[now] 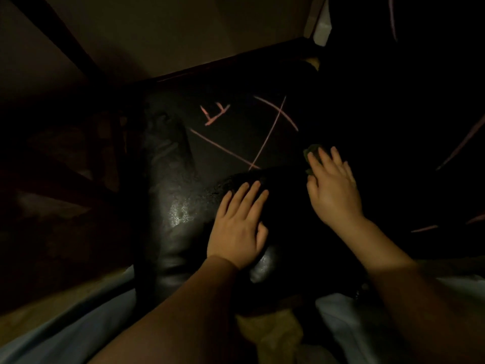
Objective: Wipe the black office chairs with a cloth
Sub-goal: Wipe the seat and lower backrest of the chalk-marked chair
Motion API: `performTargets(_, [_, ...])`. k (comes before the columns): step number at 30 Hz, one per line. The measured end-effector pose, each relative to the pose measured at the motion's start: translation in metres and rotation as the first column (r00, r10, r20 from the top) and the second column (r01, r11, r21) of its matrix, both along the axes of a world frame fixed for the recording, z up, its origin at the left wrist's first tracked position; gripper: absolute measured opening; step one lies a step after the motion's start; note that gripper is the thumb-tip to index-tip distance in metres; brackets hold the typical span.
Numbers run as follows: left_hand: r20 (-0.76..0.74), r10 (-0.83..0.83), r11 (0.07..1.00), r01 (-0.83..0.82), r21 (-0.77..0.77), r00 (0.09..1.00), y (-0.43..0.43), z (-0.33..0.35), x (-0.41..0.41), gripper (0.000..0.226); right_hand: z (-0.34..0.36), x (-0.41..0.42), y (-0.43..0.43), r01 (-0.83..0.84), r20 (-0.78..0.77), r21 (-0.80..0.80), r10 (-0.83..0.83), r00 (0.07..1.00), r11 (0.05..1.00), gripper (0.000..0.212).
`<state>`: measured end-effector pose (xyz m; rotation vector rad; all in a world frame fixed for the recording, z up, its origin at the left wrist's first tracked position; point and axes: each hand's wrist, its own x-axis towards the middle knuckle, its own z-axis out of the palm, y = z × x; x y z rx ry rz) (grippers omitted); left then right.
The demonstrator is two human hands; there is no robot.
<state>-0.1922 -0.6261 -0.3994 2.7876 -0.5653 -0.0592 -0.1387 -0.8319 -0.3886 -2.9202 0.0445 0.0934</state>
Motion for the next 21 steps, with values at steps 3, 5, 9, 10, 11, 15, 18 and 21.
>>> performTargets(3, [0.038, -0.010, 1.000, 0.010, 0.001, 0.999, 0.002, -0.005, 0.000, 0.062, -0.002, 0.054, 0.005, 0.029, 0.021, 0.032, -0.029, 0.999, 0.999, 0.051])
performTargets(5, [0.051, -0.018, 1.000, 0.017, 0.018, 0.999, 0.003, -0.007, 0.002, 0.064, -0.006, 0.091, 0.008, 0.058, 0.039, 0.046, -0.060, 0.997, 0.997, 0.050])
performTargets(9, [0.075, -0.037, 0.999, 0.035, 0.032, 0.997, 0.007, -0.014, 0.003, 0.066, -0.011, 0.153, 0.013, 0.115, 0.067, 0.062, -0.119, 0.991, 0.991, 0.050])
performTargets(10, [0.080, -0.040, 0.999, 0.038, 0.032, 0.996, 0.008, -0.015, 0.004, 0.066, -0.011, 0.163, 0.014, 0.132, 0.064, 0.067, -0.136, 0.989, 0.989, 0.049])
performTargets(11, [0.082, -0.045, 0.998, 0.042, 0.036, 0.996, 0.010, -0.015, 0.005, 0.066, -0.011, 0.170, 0.014, 0.149, 0.061, 0.074, -0.153, 0.986, 0.986, 0.049])
performTargets(15, [0.083, -0.072, 0.997, 0.069, 0.039, 0.994, 0.016, -0.015, 0.007, 0.066, -0.012, 0.158, 0.013, 0.163, 0.073, 0.093, -0.170, 0.983, 0.982, 0.048])
performTargets(18, [0.092, -0.096, 0.995, 0.093, 0.038, 0.991, 0.022, -0.016, 0.010, 0.064, -0.015, 0.113, 0.012, 0.153, 0.100, 0.085, -0.161, 0.982, 0.985, 0.046])
performTargets(21, [0.109, -0.118, 0.993, 0.114, 0.035, 0.987, 0.027, -0.015, 0.011, 0.063, -0.016, 0.048, 0.014, 0.140, 0.124, 0.091, -0.151, 0.981, 0.986, 0.045])
